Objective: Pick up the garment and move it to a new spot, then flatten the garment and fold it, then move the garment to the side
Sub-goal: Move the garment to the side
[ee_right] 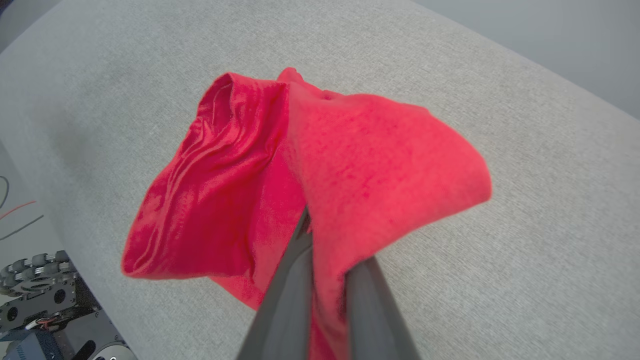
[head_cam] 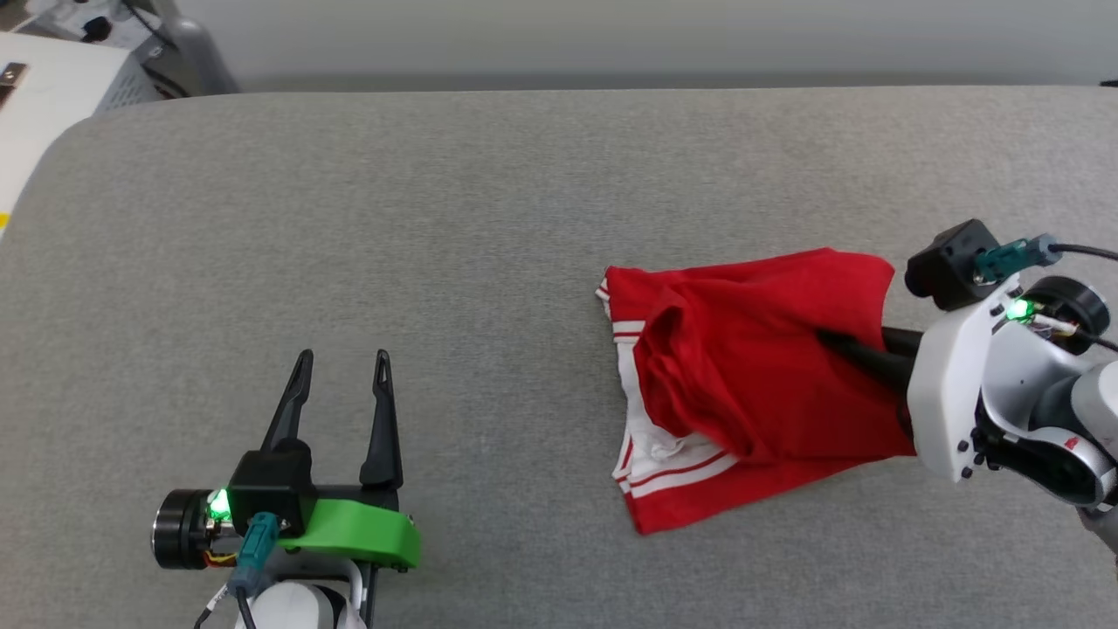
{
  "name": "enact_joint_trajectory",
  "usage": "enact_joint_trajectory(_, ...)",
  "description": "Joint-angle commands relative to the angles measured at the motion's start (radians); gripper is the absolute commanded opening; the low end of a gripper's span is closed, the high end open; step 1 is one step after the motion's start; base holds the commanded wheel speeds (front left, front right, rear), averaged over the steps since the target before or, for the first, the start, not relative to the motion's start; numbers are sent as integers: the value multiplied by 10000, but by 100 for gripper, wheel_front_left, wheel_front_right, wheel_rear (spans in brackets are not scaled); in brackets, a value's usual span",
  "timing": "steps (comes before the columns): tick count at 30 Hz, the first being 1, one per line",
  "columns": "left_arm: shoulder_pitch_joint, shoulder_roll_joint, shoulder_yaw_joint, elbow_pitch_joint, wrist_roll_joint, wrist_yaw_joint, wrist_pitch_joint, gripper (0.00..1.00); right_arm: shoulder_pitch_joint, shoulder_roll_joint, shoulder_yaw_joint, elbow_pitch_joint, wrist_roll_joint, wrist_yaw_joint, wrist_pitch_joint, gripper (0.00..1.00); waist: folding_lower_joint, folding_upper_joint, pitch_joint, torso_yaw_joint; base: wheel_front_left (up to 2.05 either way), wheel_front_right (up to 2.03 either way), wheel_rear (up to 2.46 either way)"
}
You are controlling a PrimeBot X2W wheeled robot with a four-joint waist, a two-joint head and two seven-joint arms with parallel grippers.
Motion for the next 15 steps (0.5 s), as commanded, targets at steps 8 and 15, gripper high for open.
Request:
enact_joint_trajectory(8, -582, 153, 114, -370, 234, -72, -57, 100, -704, -684, -659, 251, 64, -7, 173, 0, 0, 0, 1318, -1861, 0, 0, 0)
enact_joint_trajectory(15, -1118, 400, 171, -806, 406, -86, -57, 100, -1380, -1574, -1152, 1374, -338, -7, 313, 0, 0, 0, 2413, -2178, 0, 0, 0)
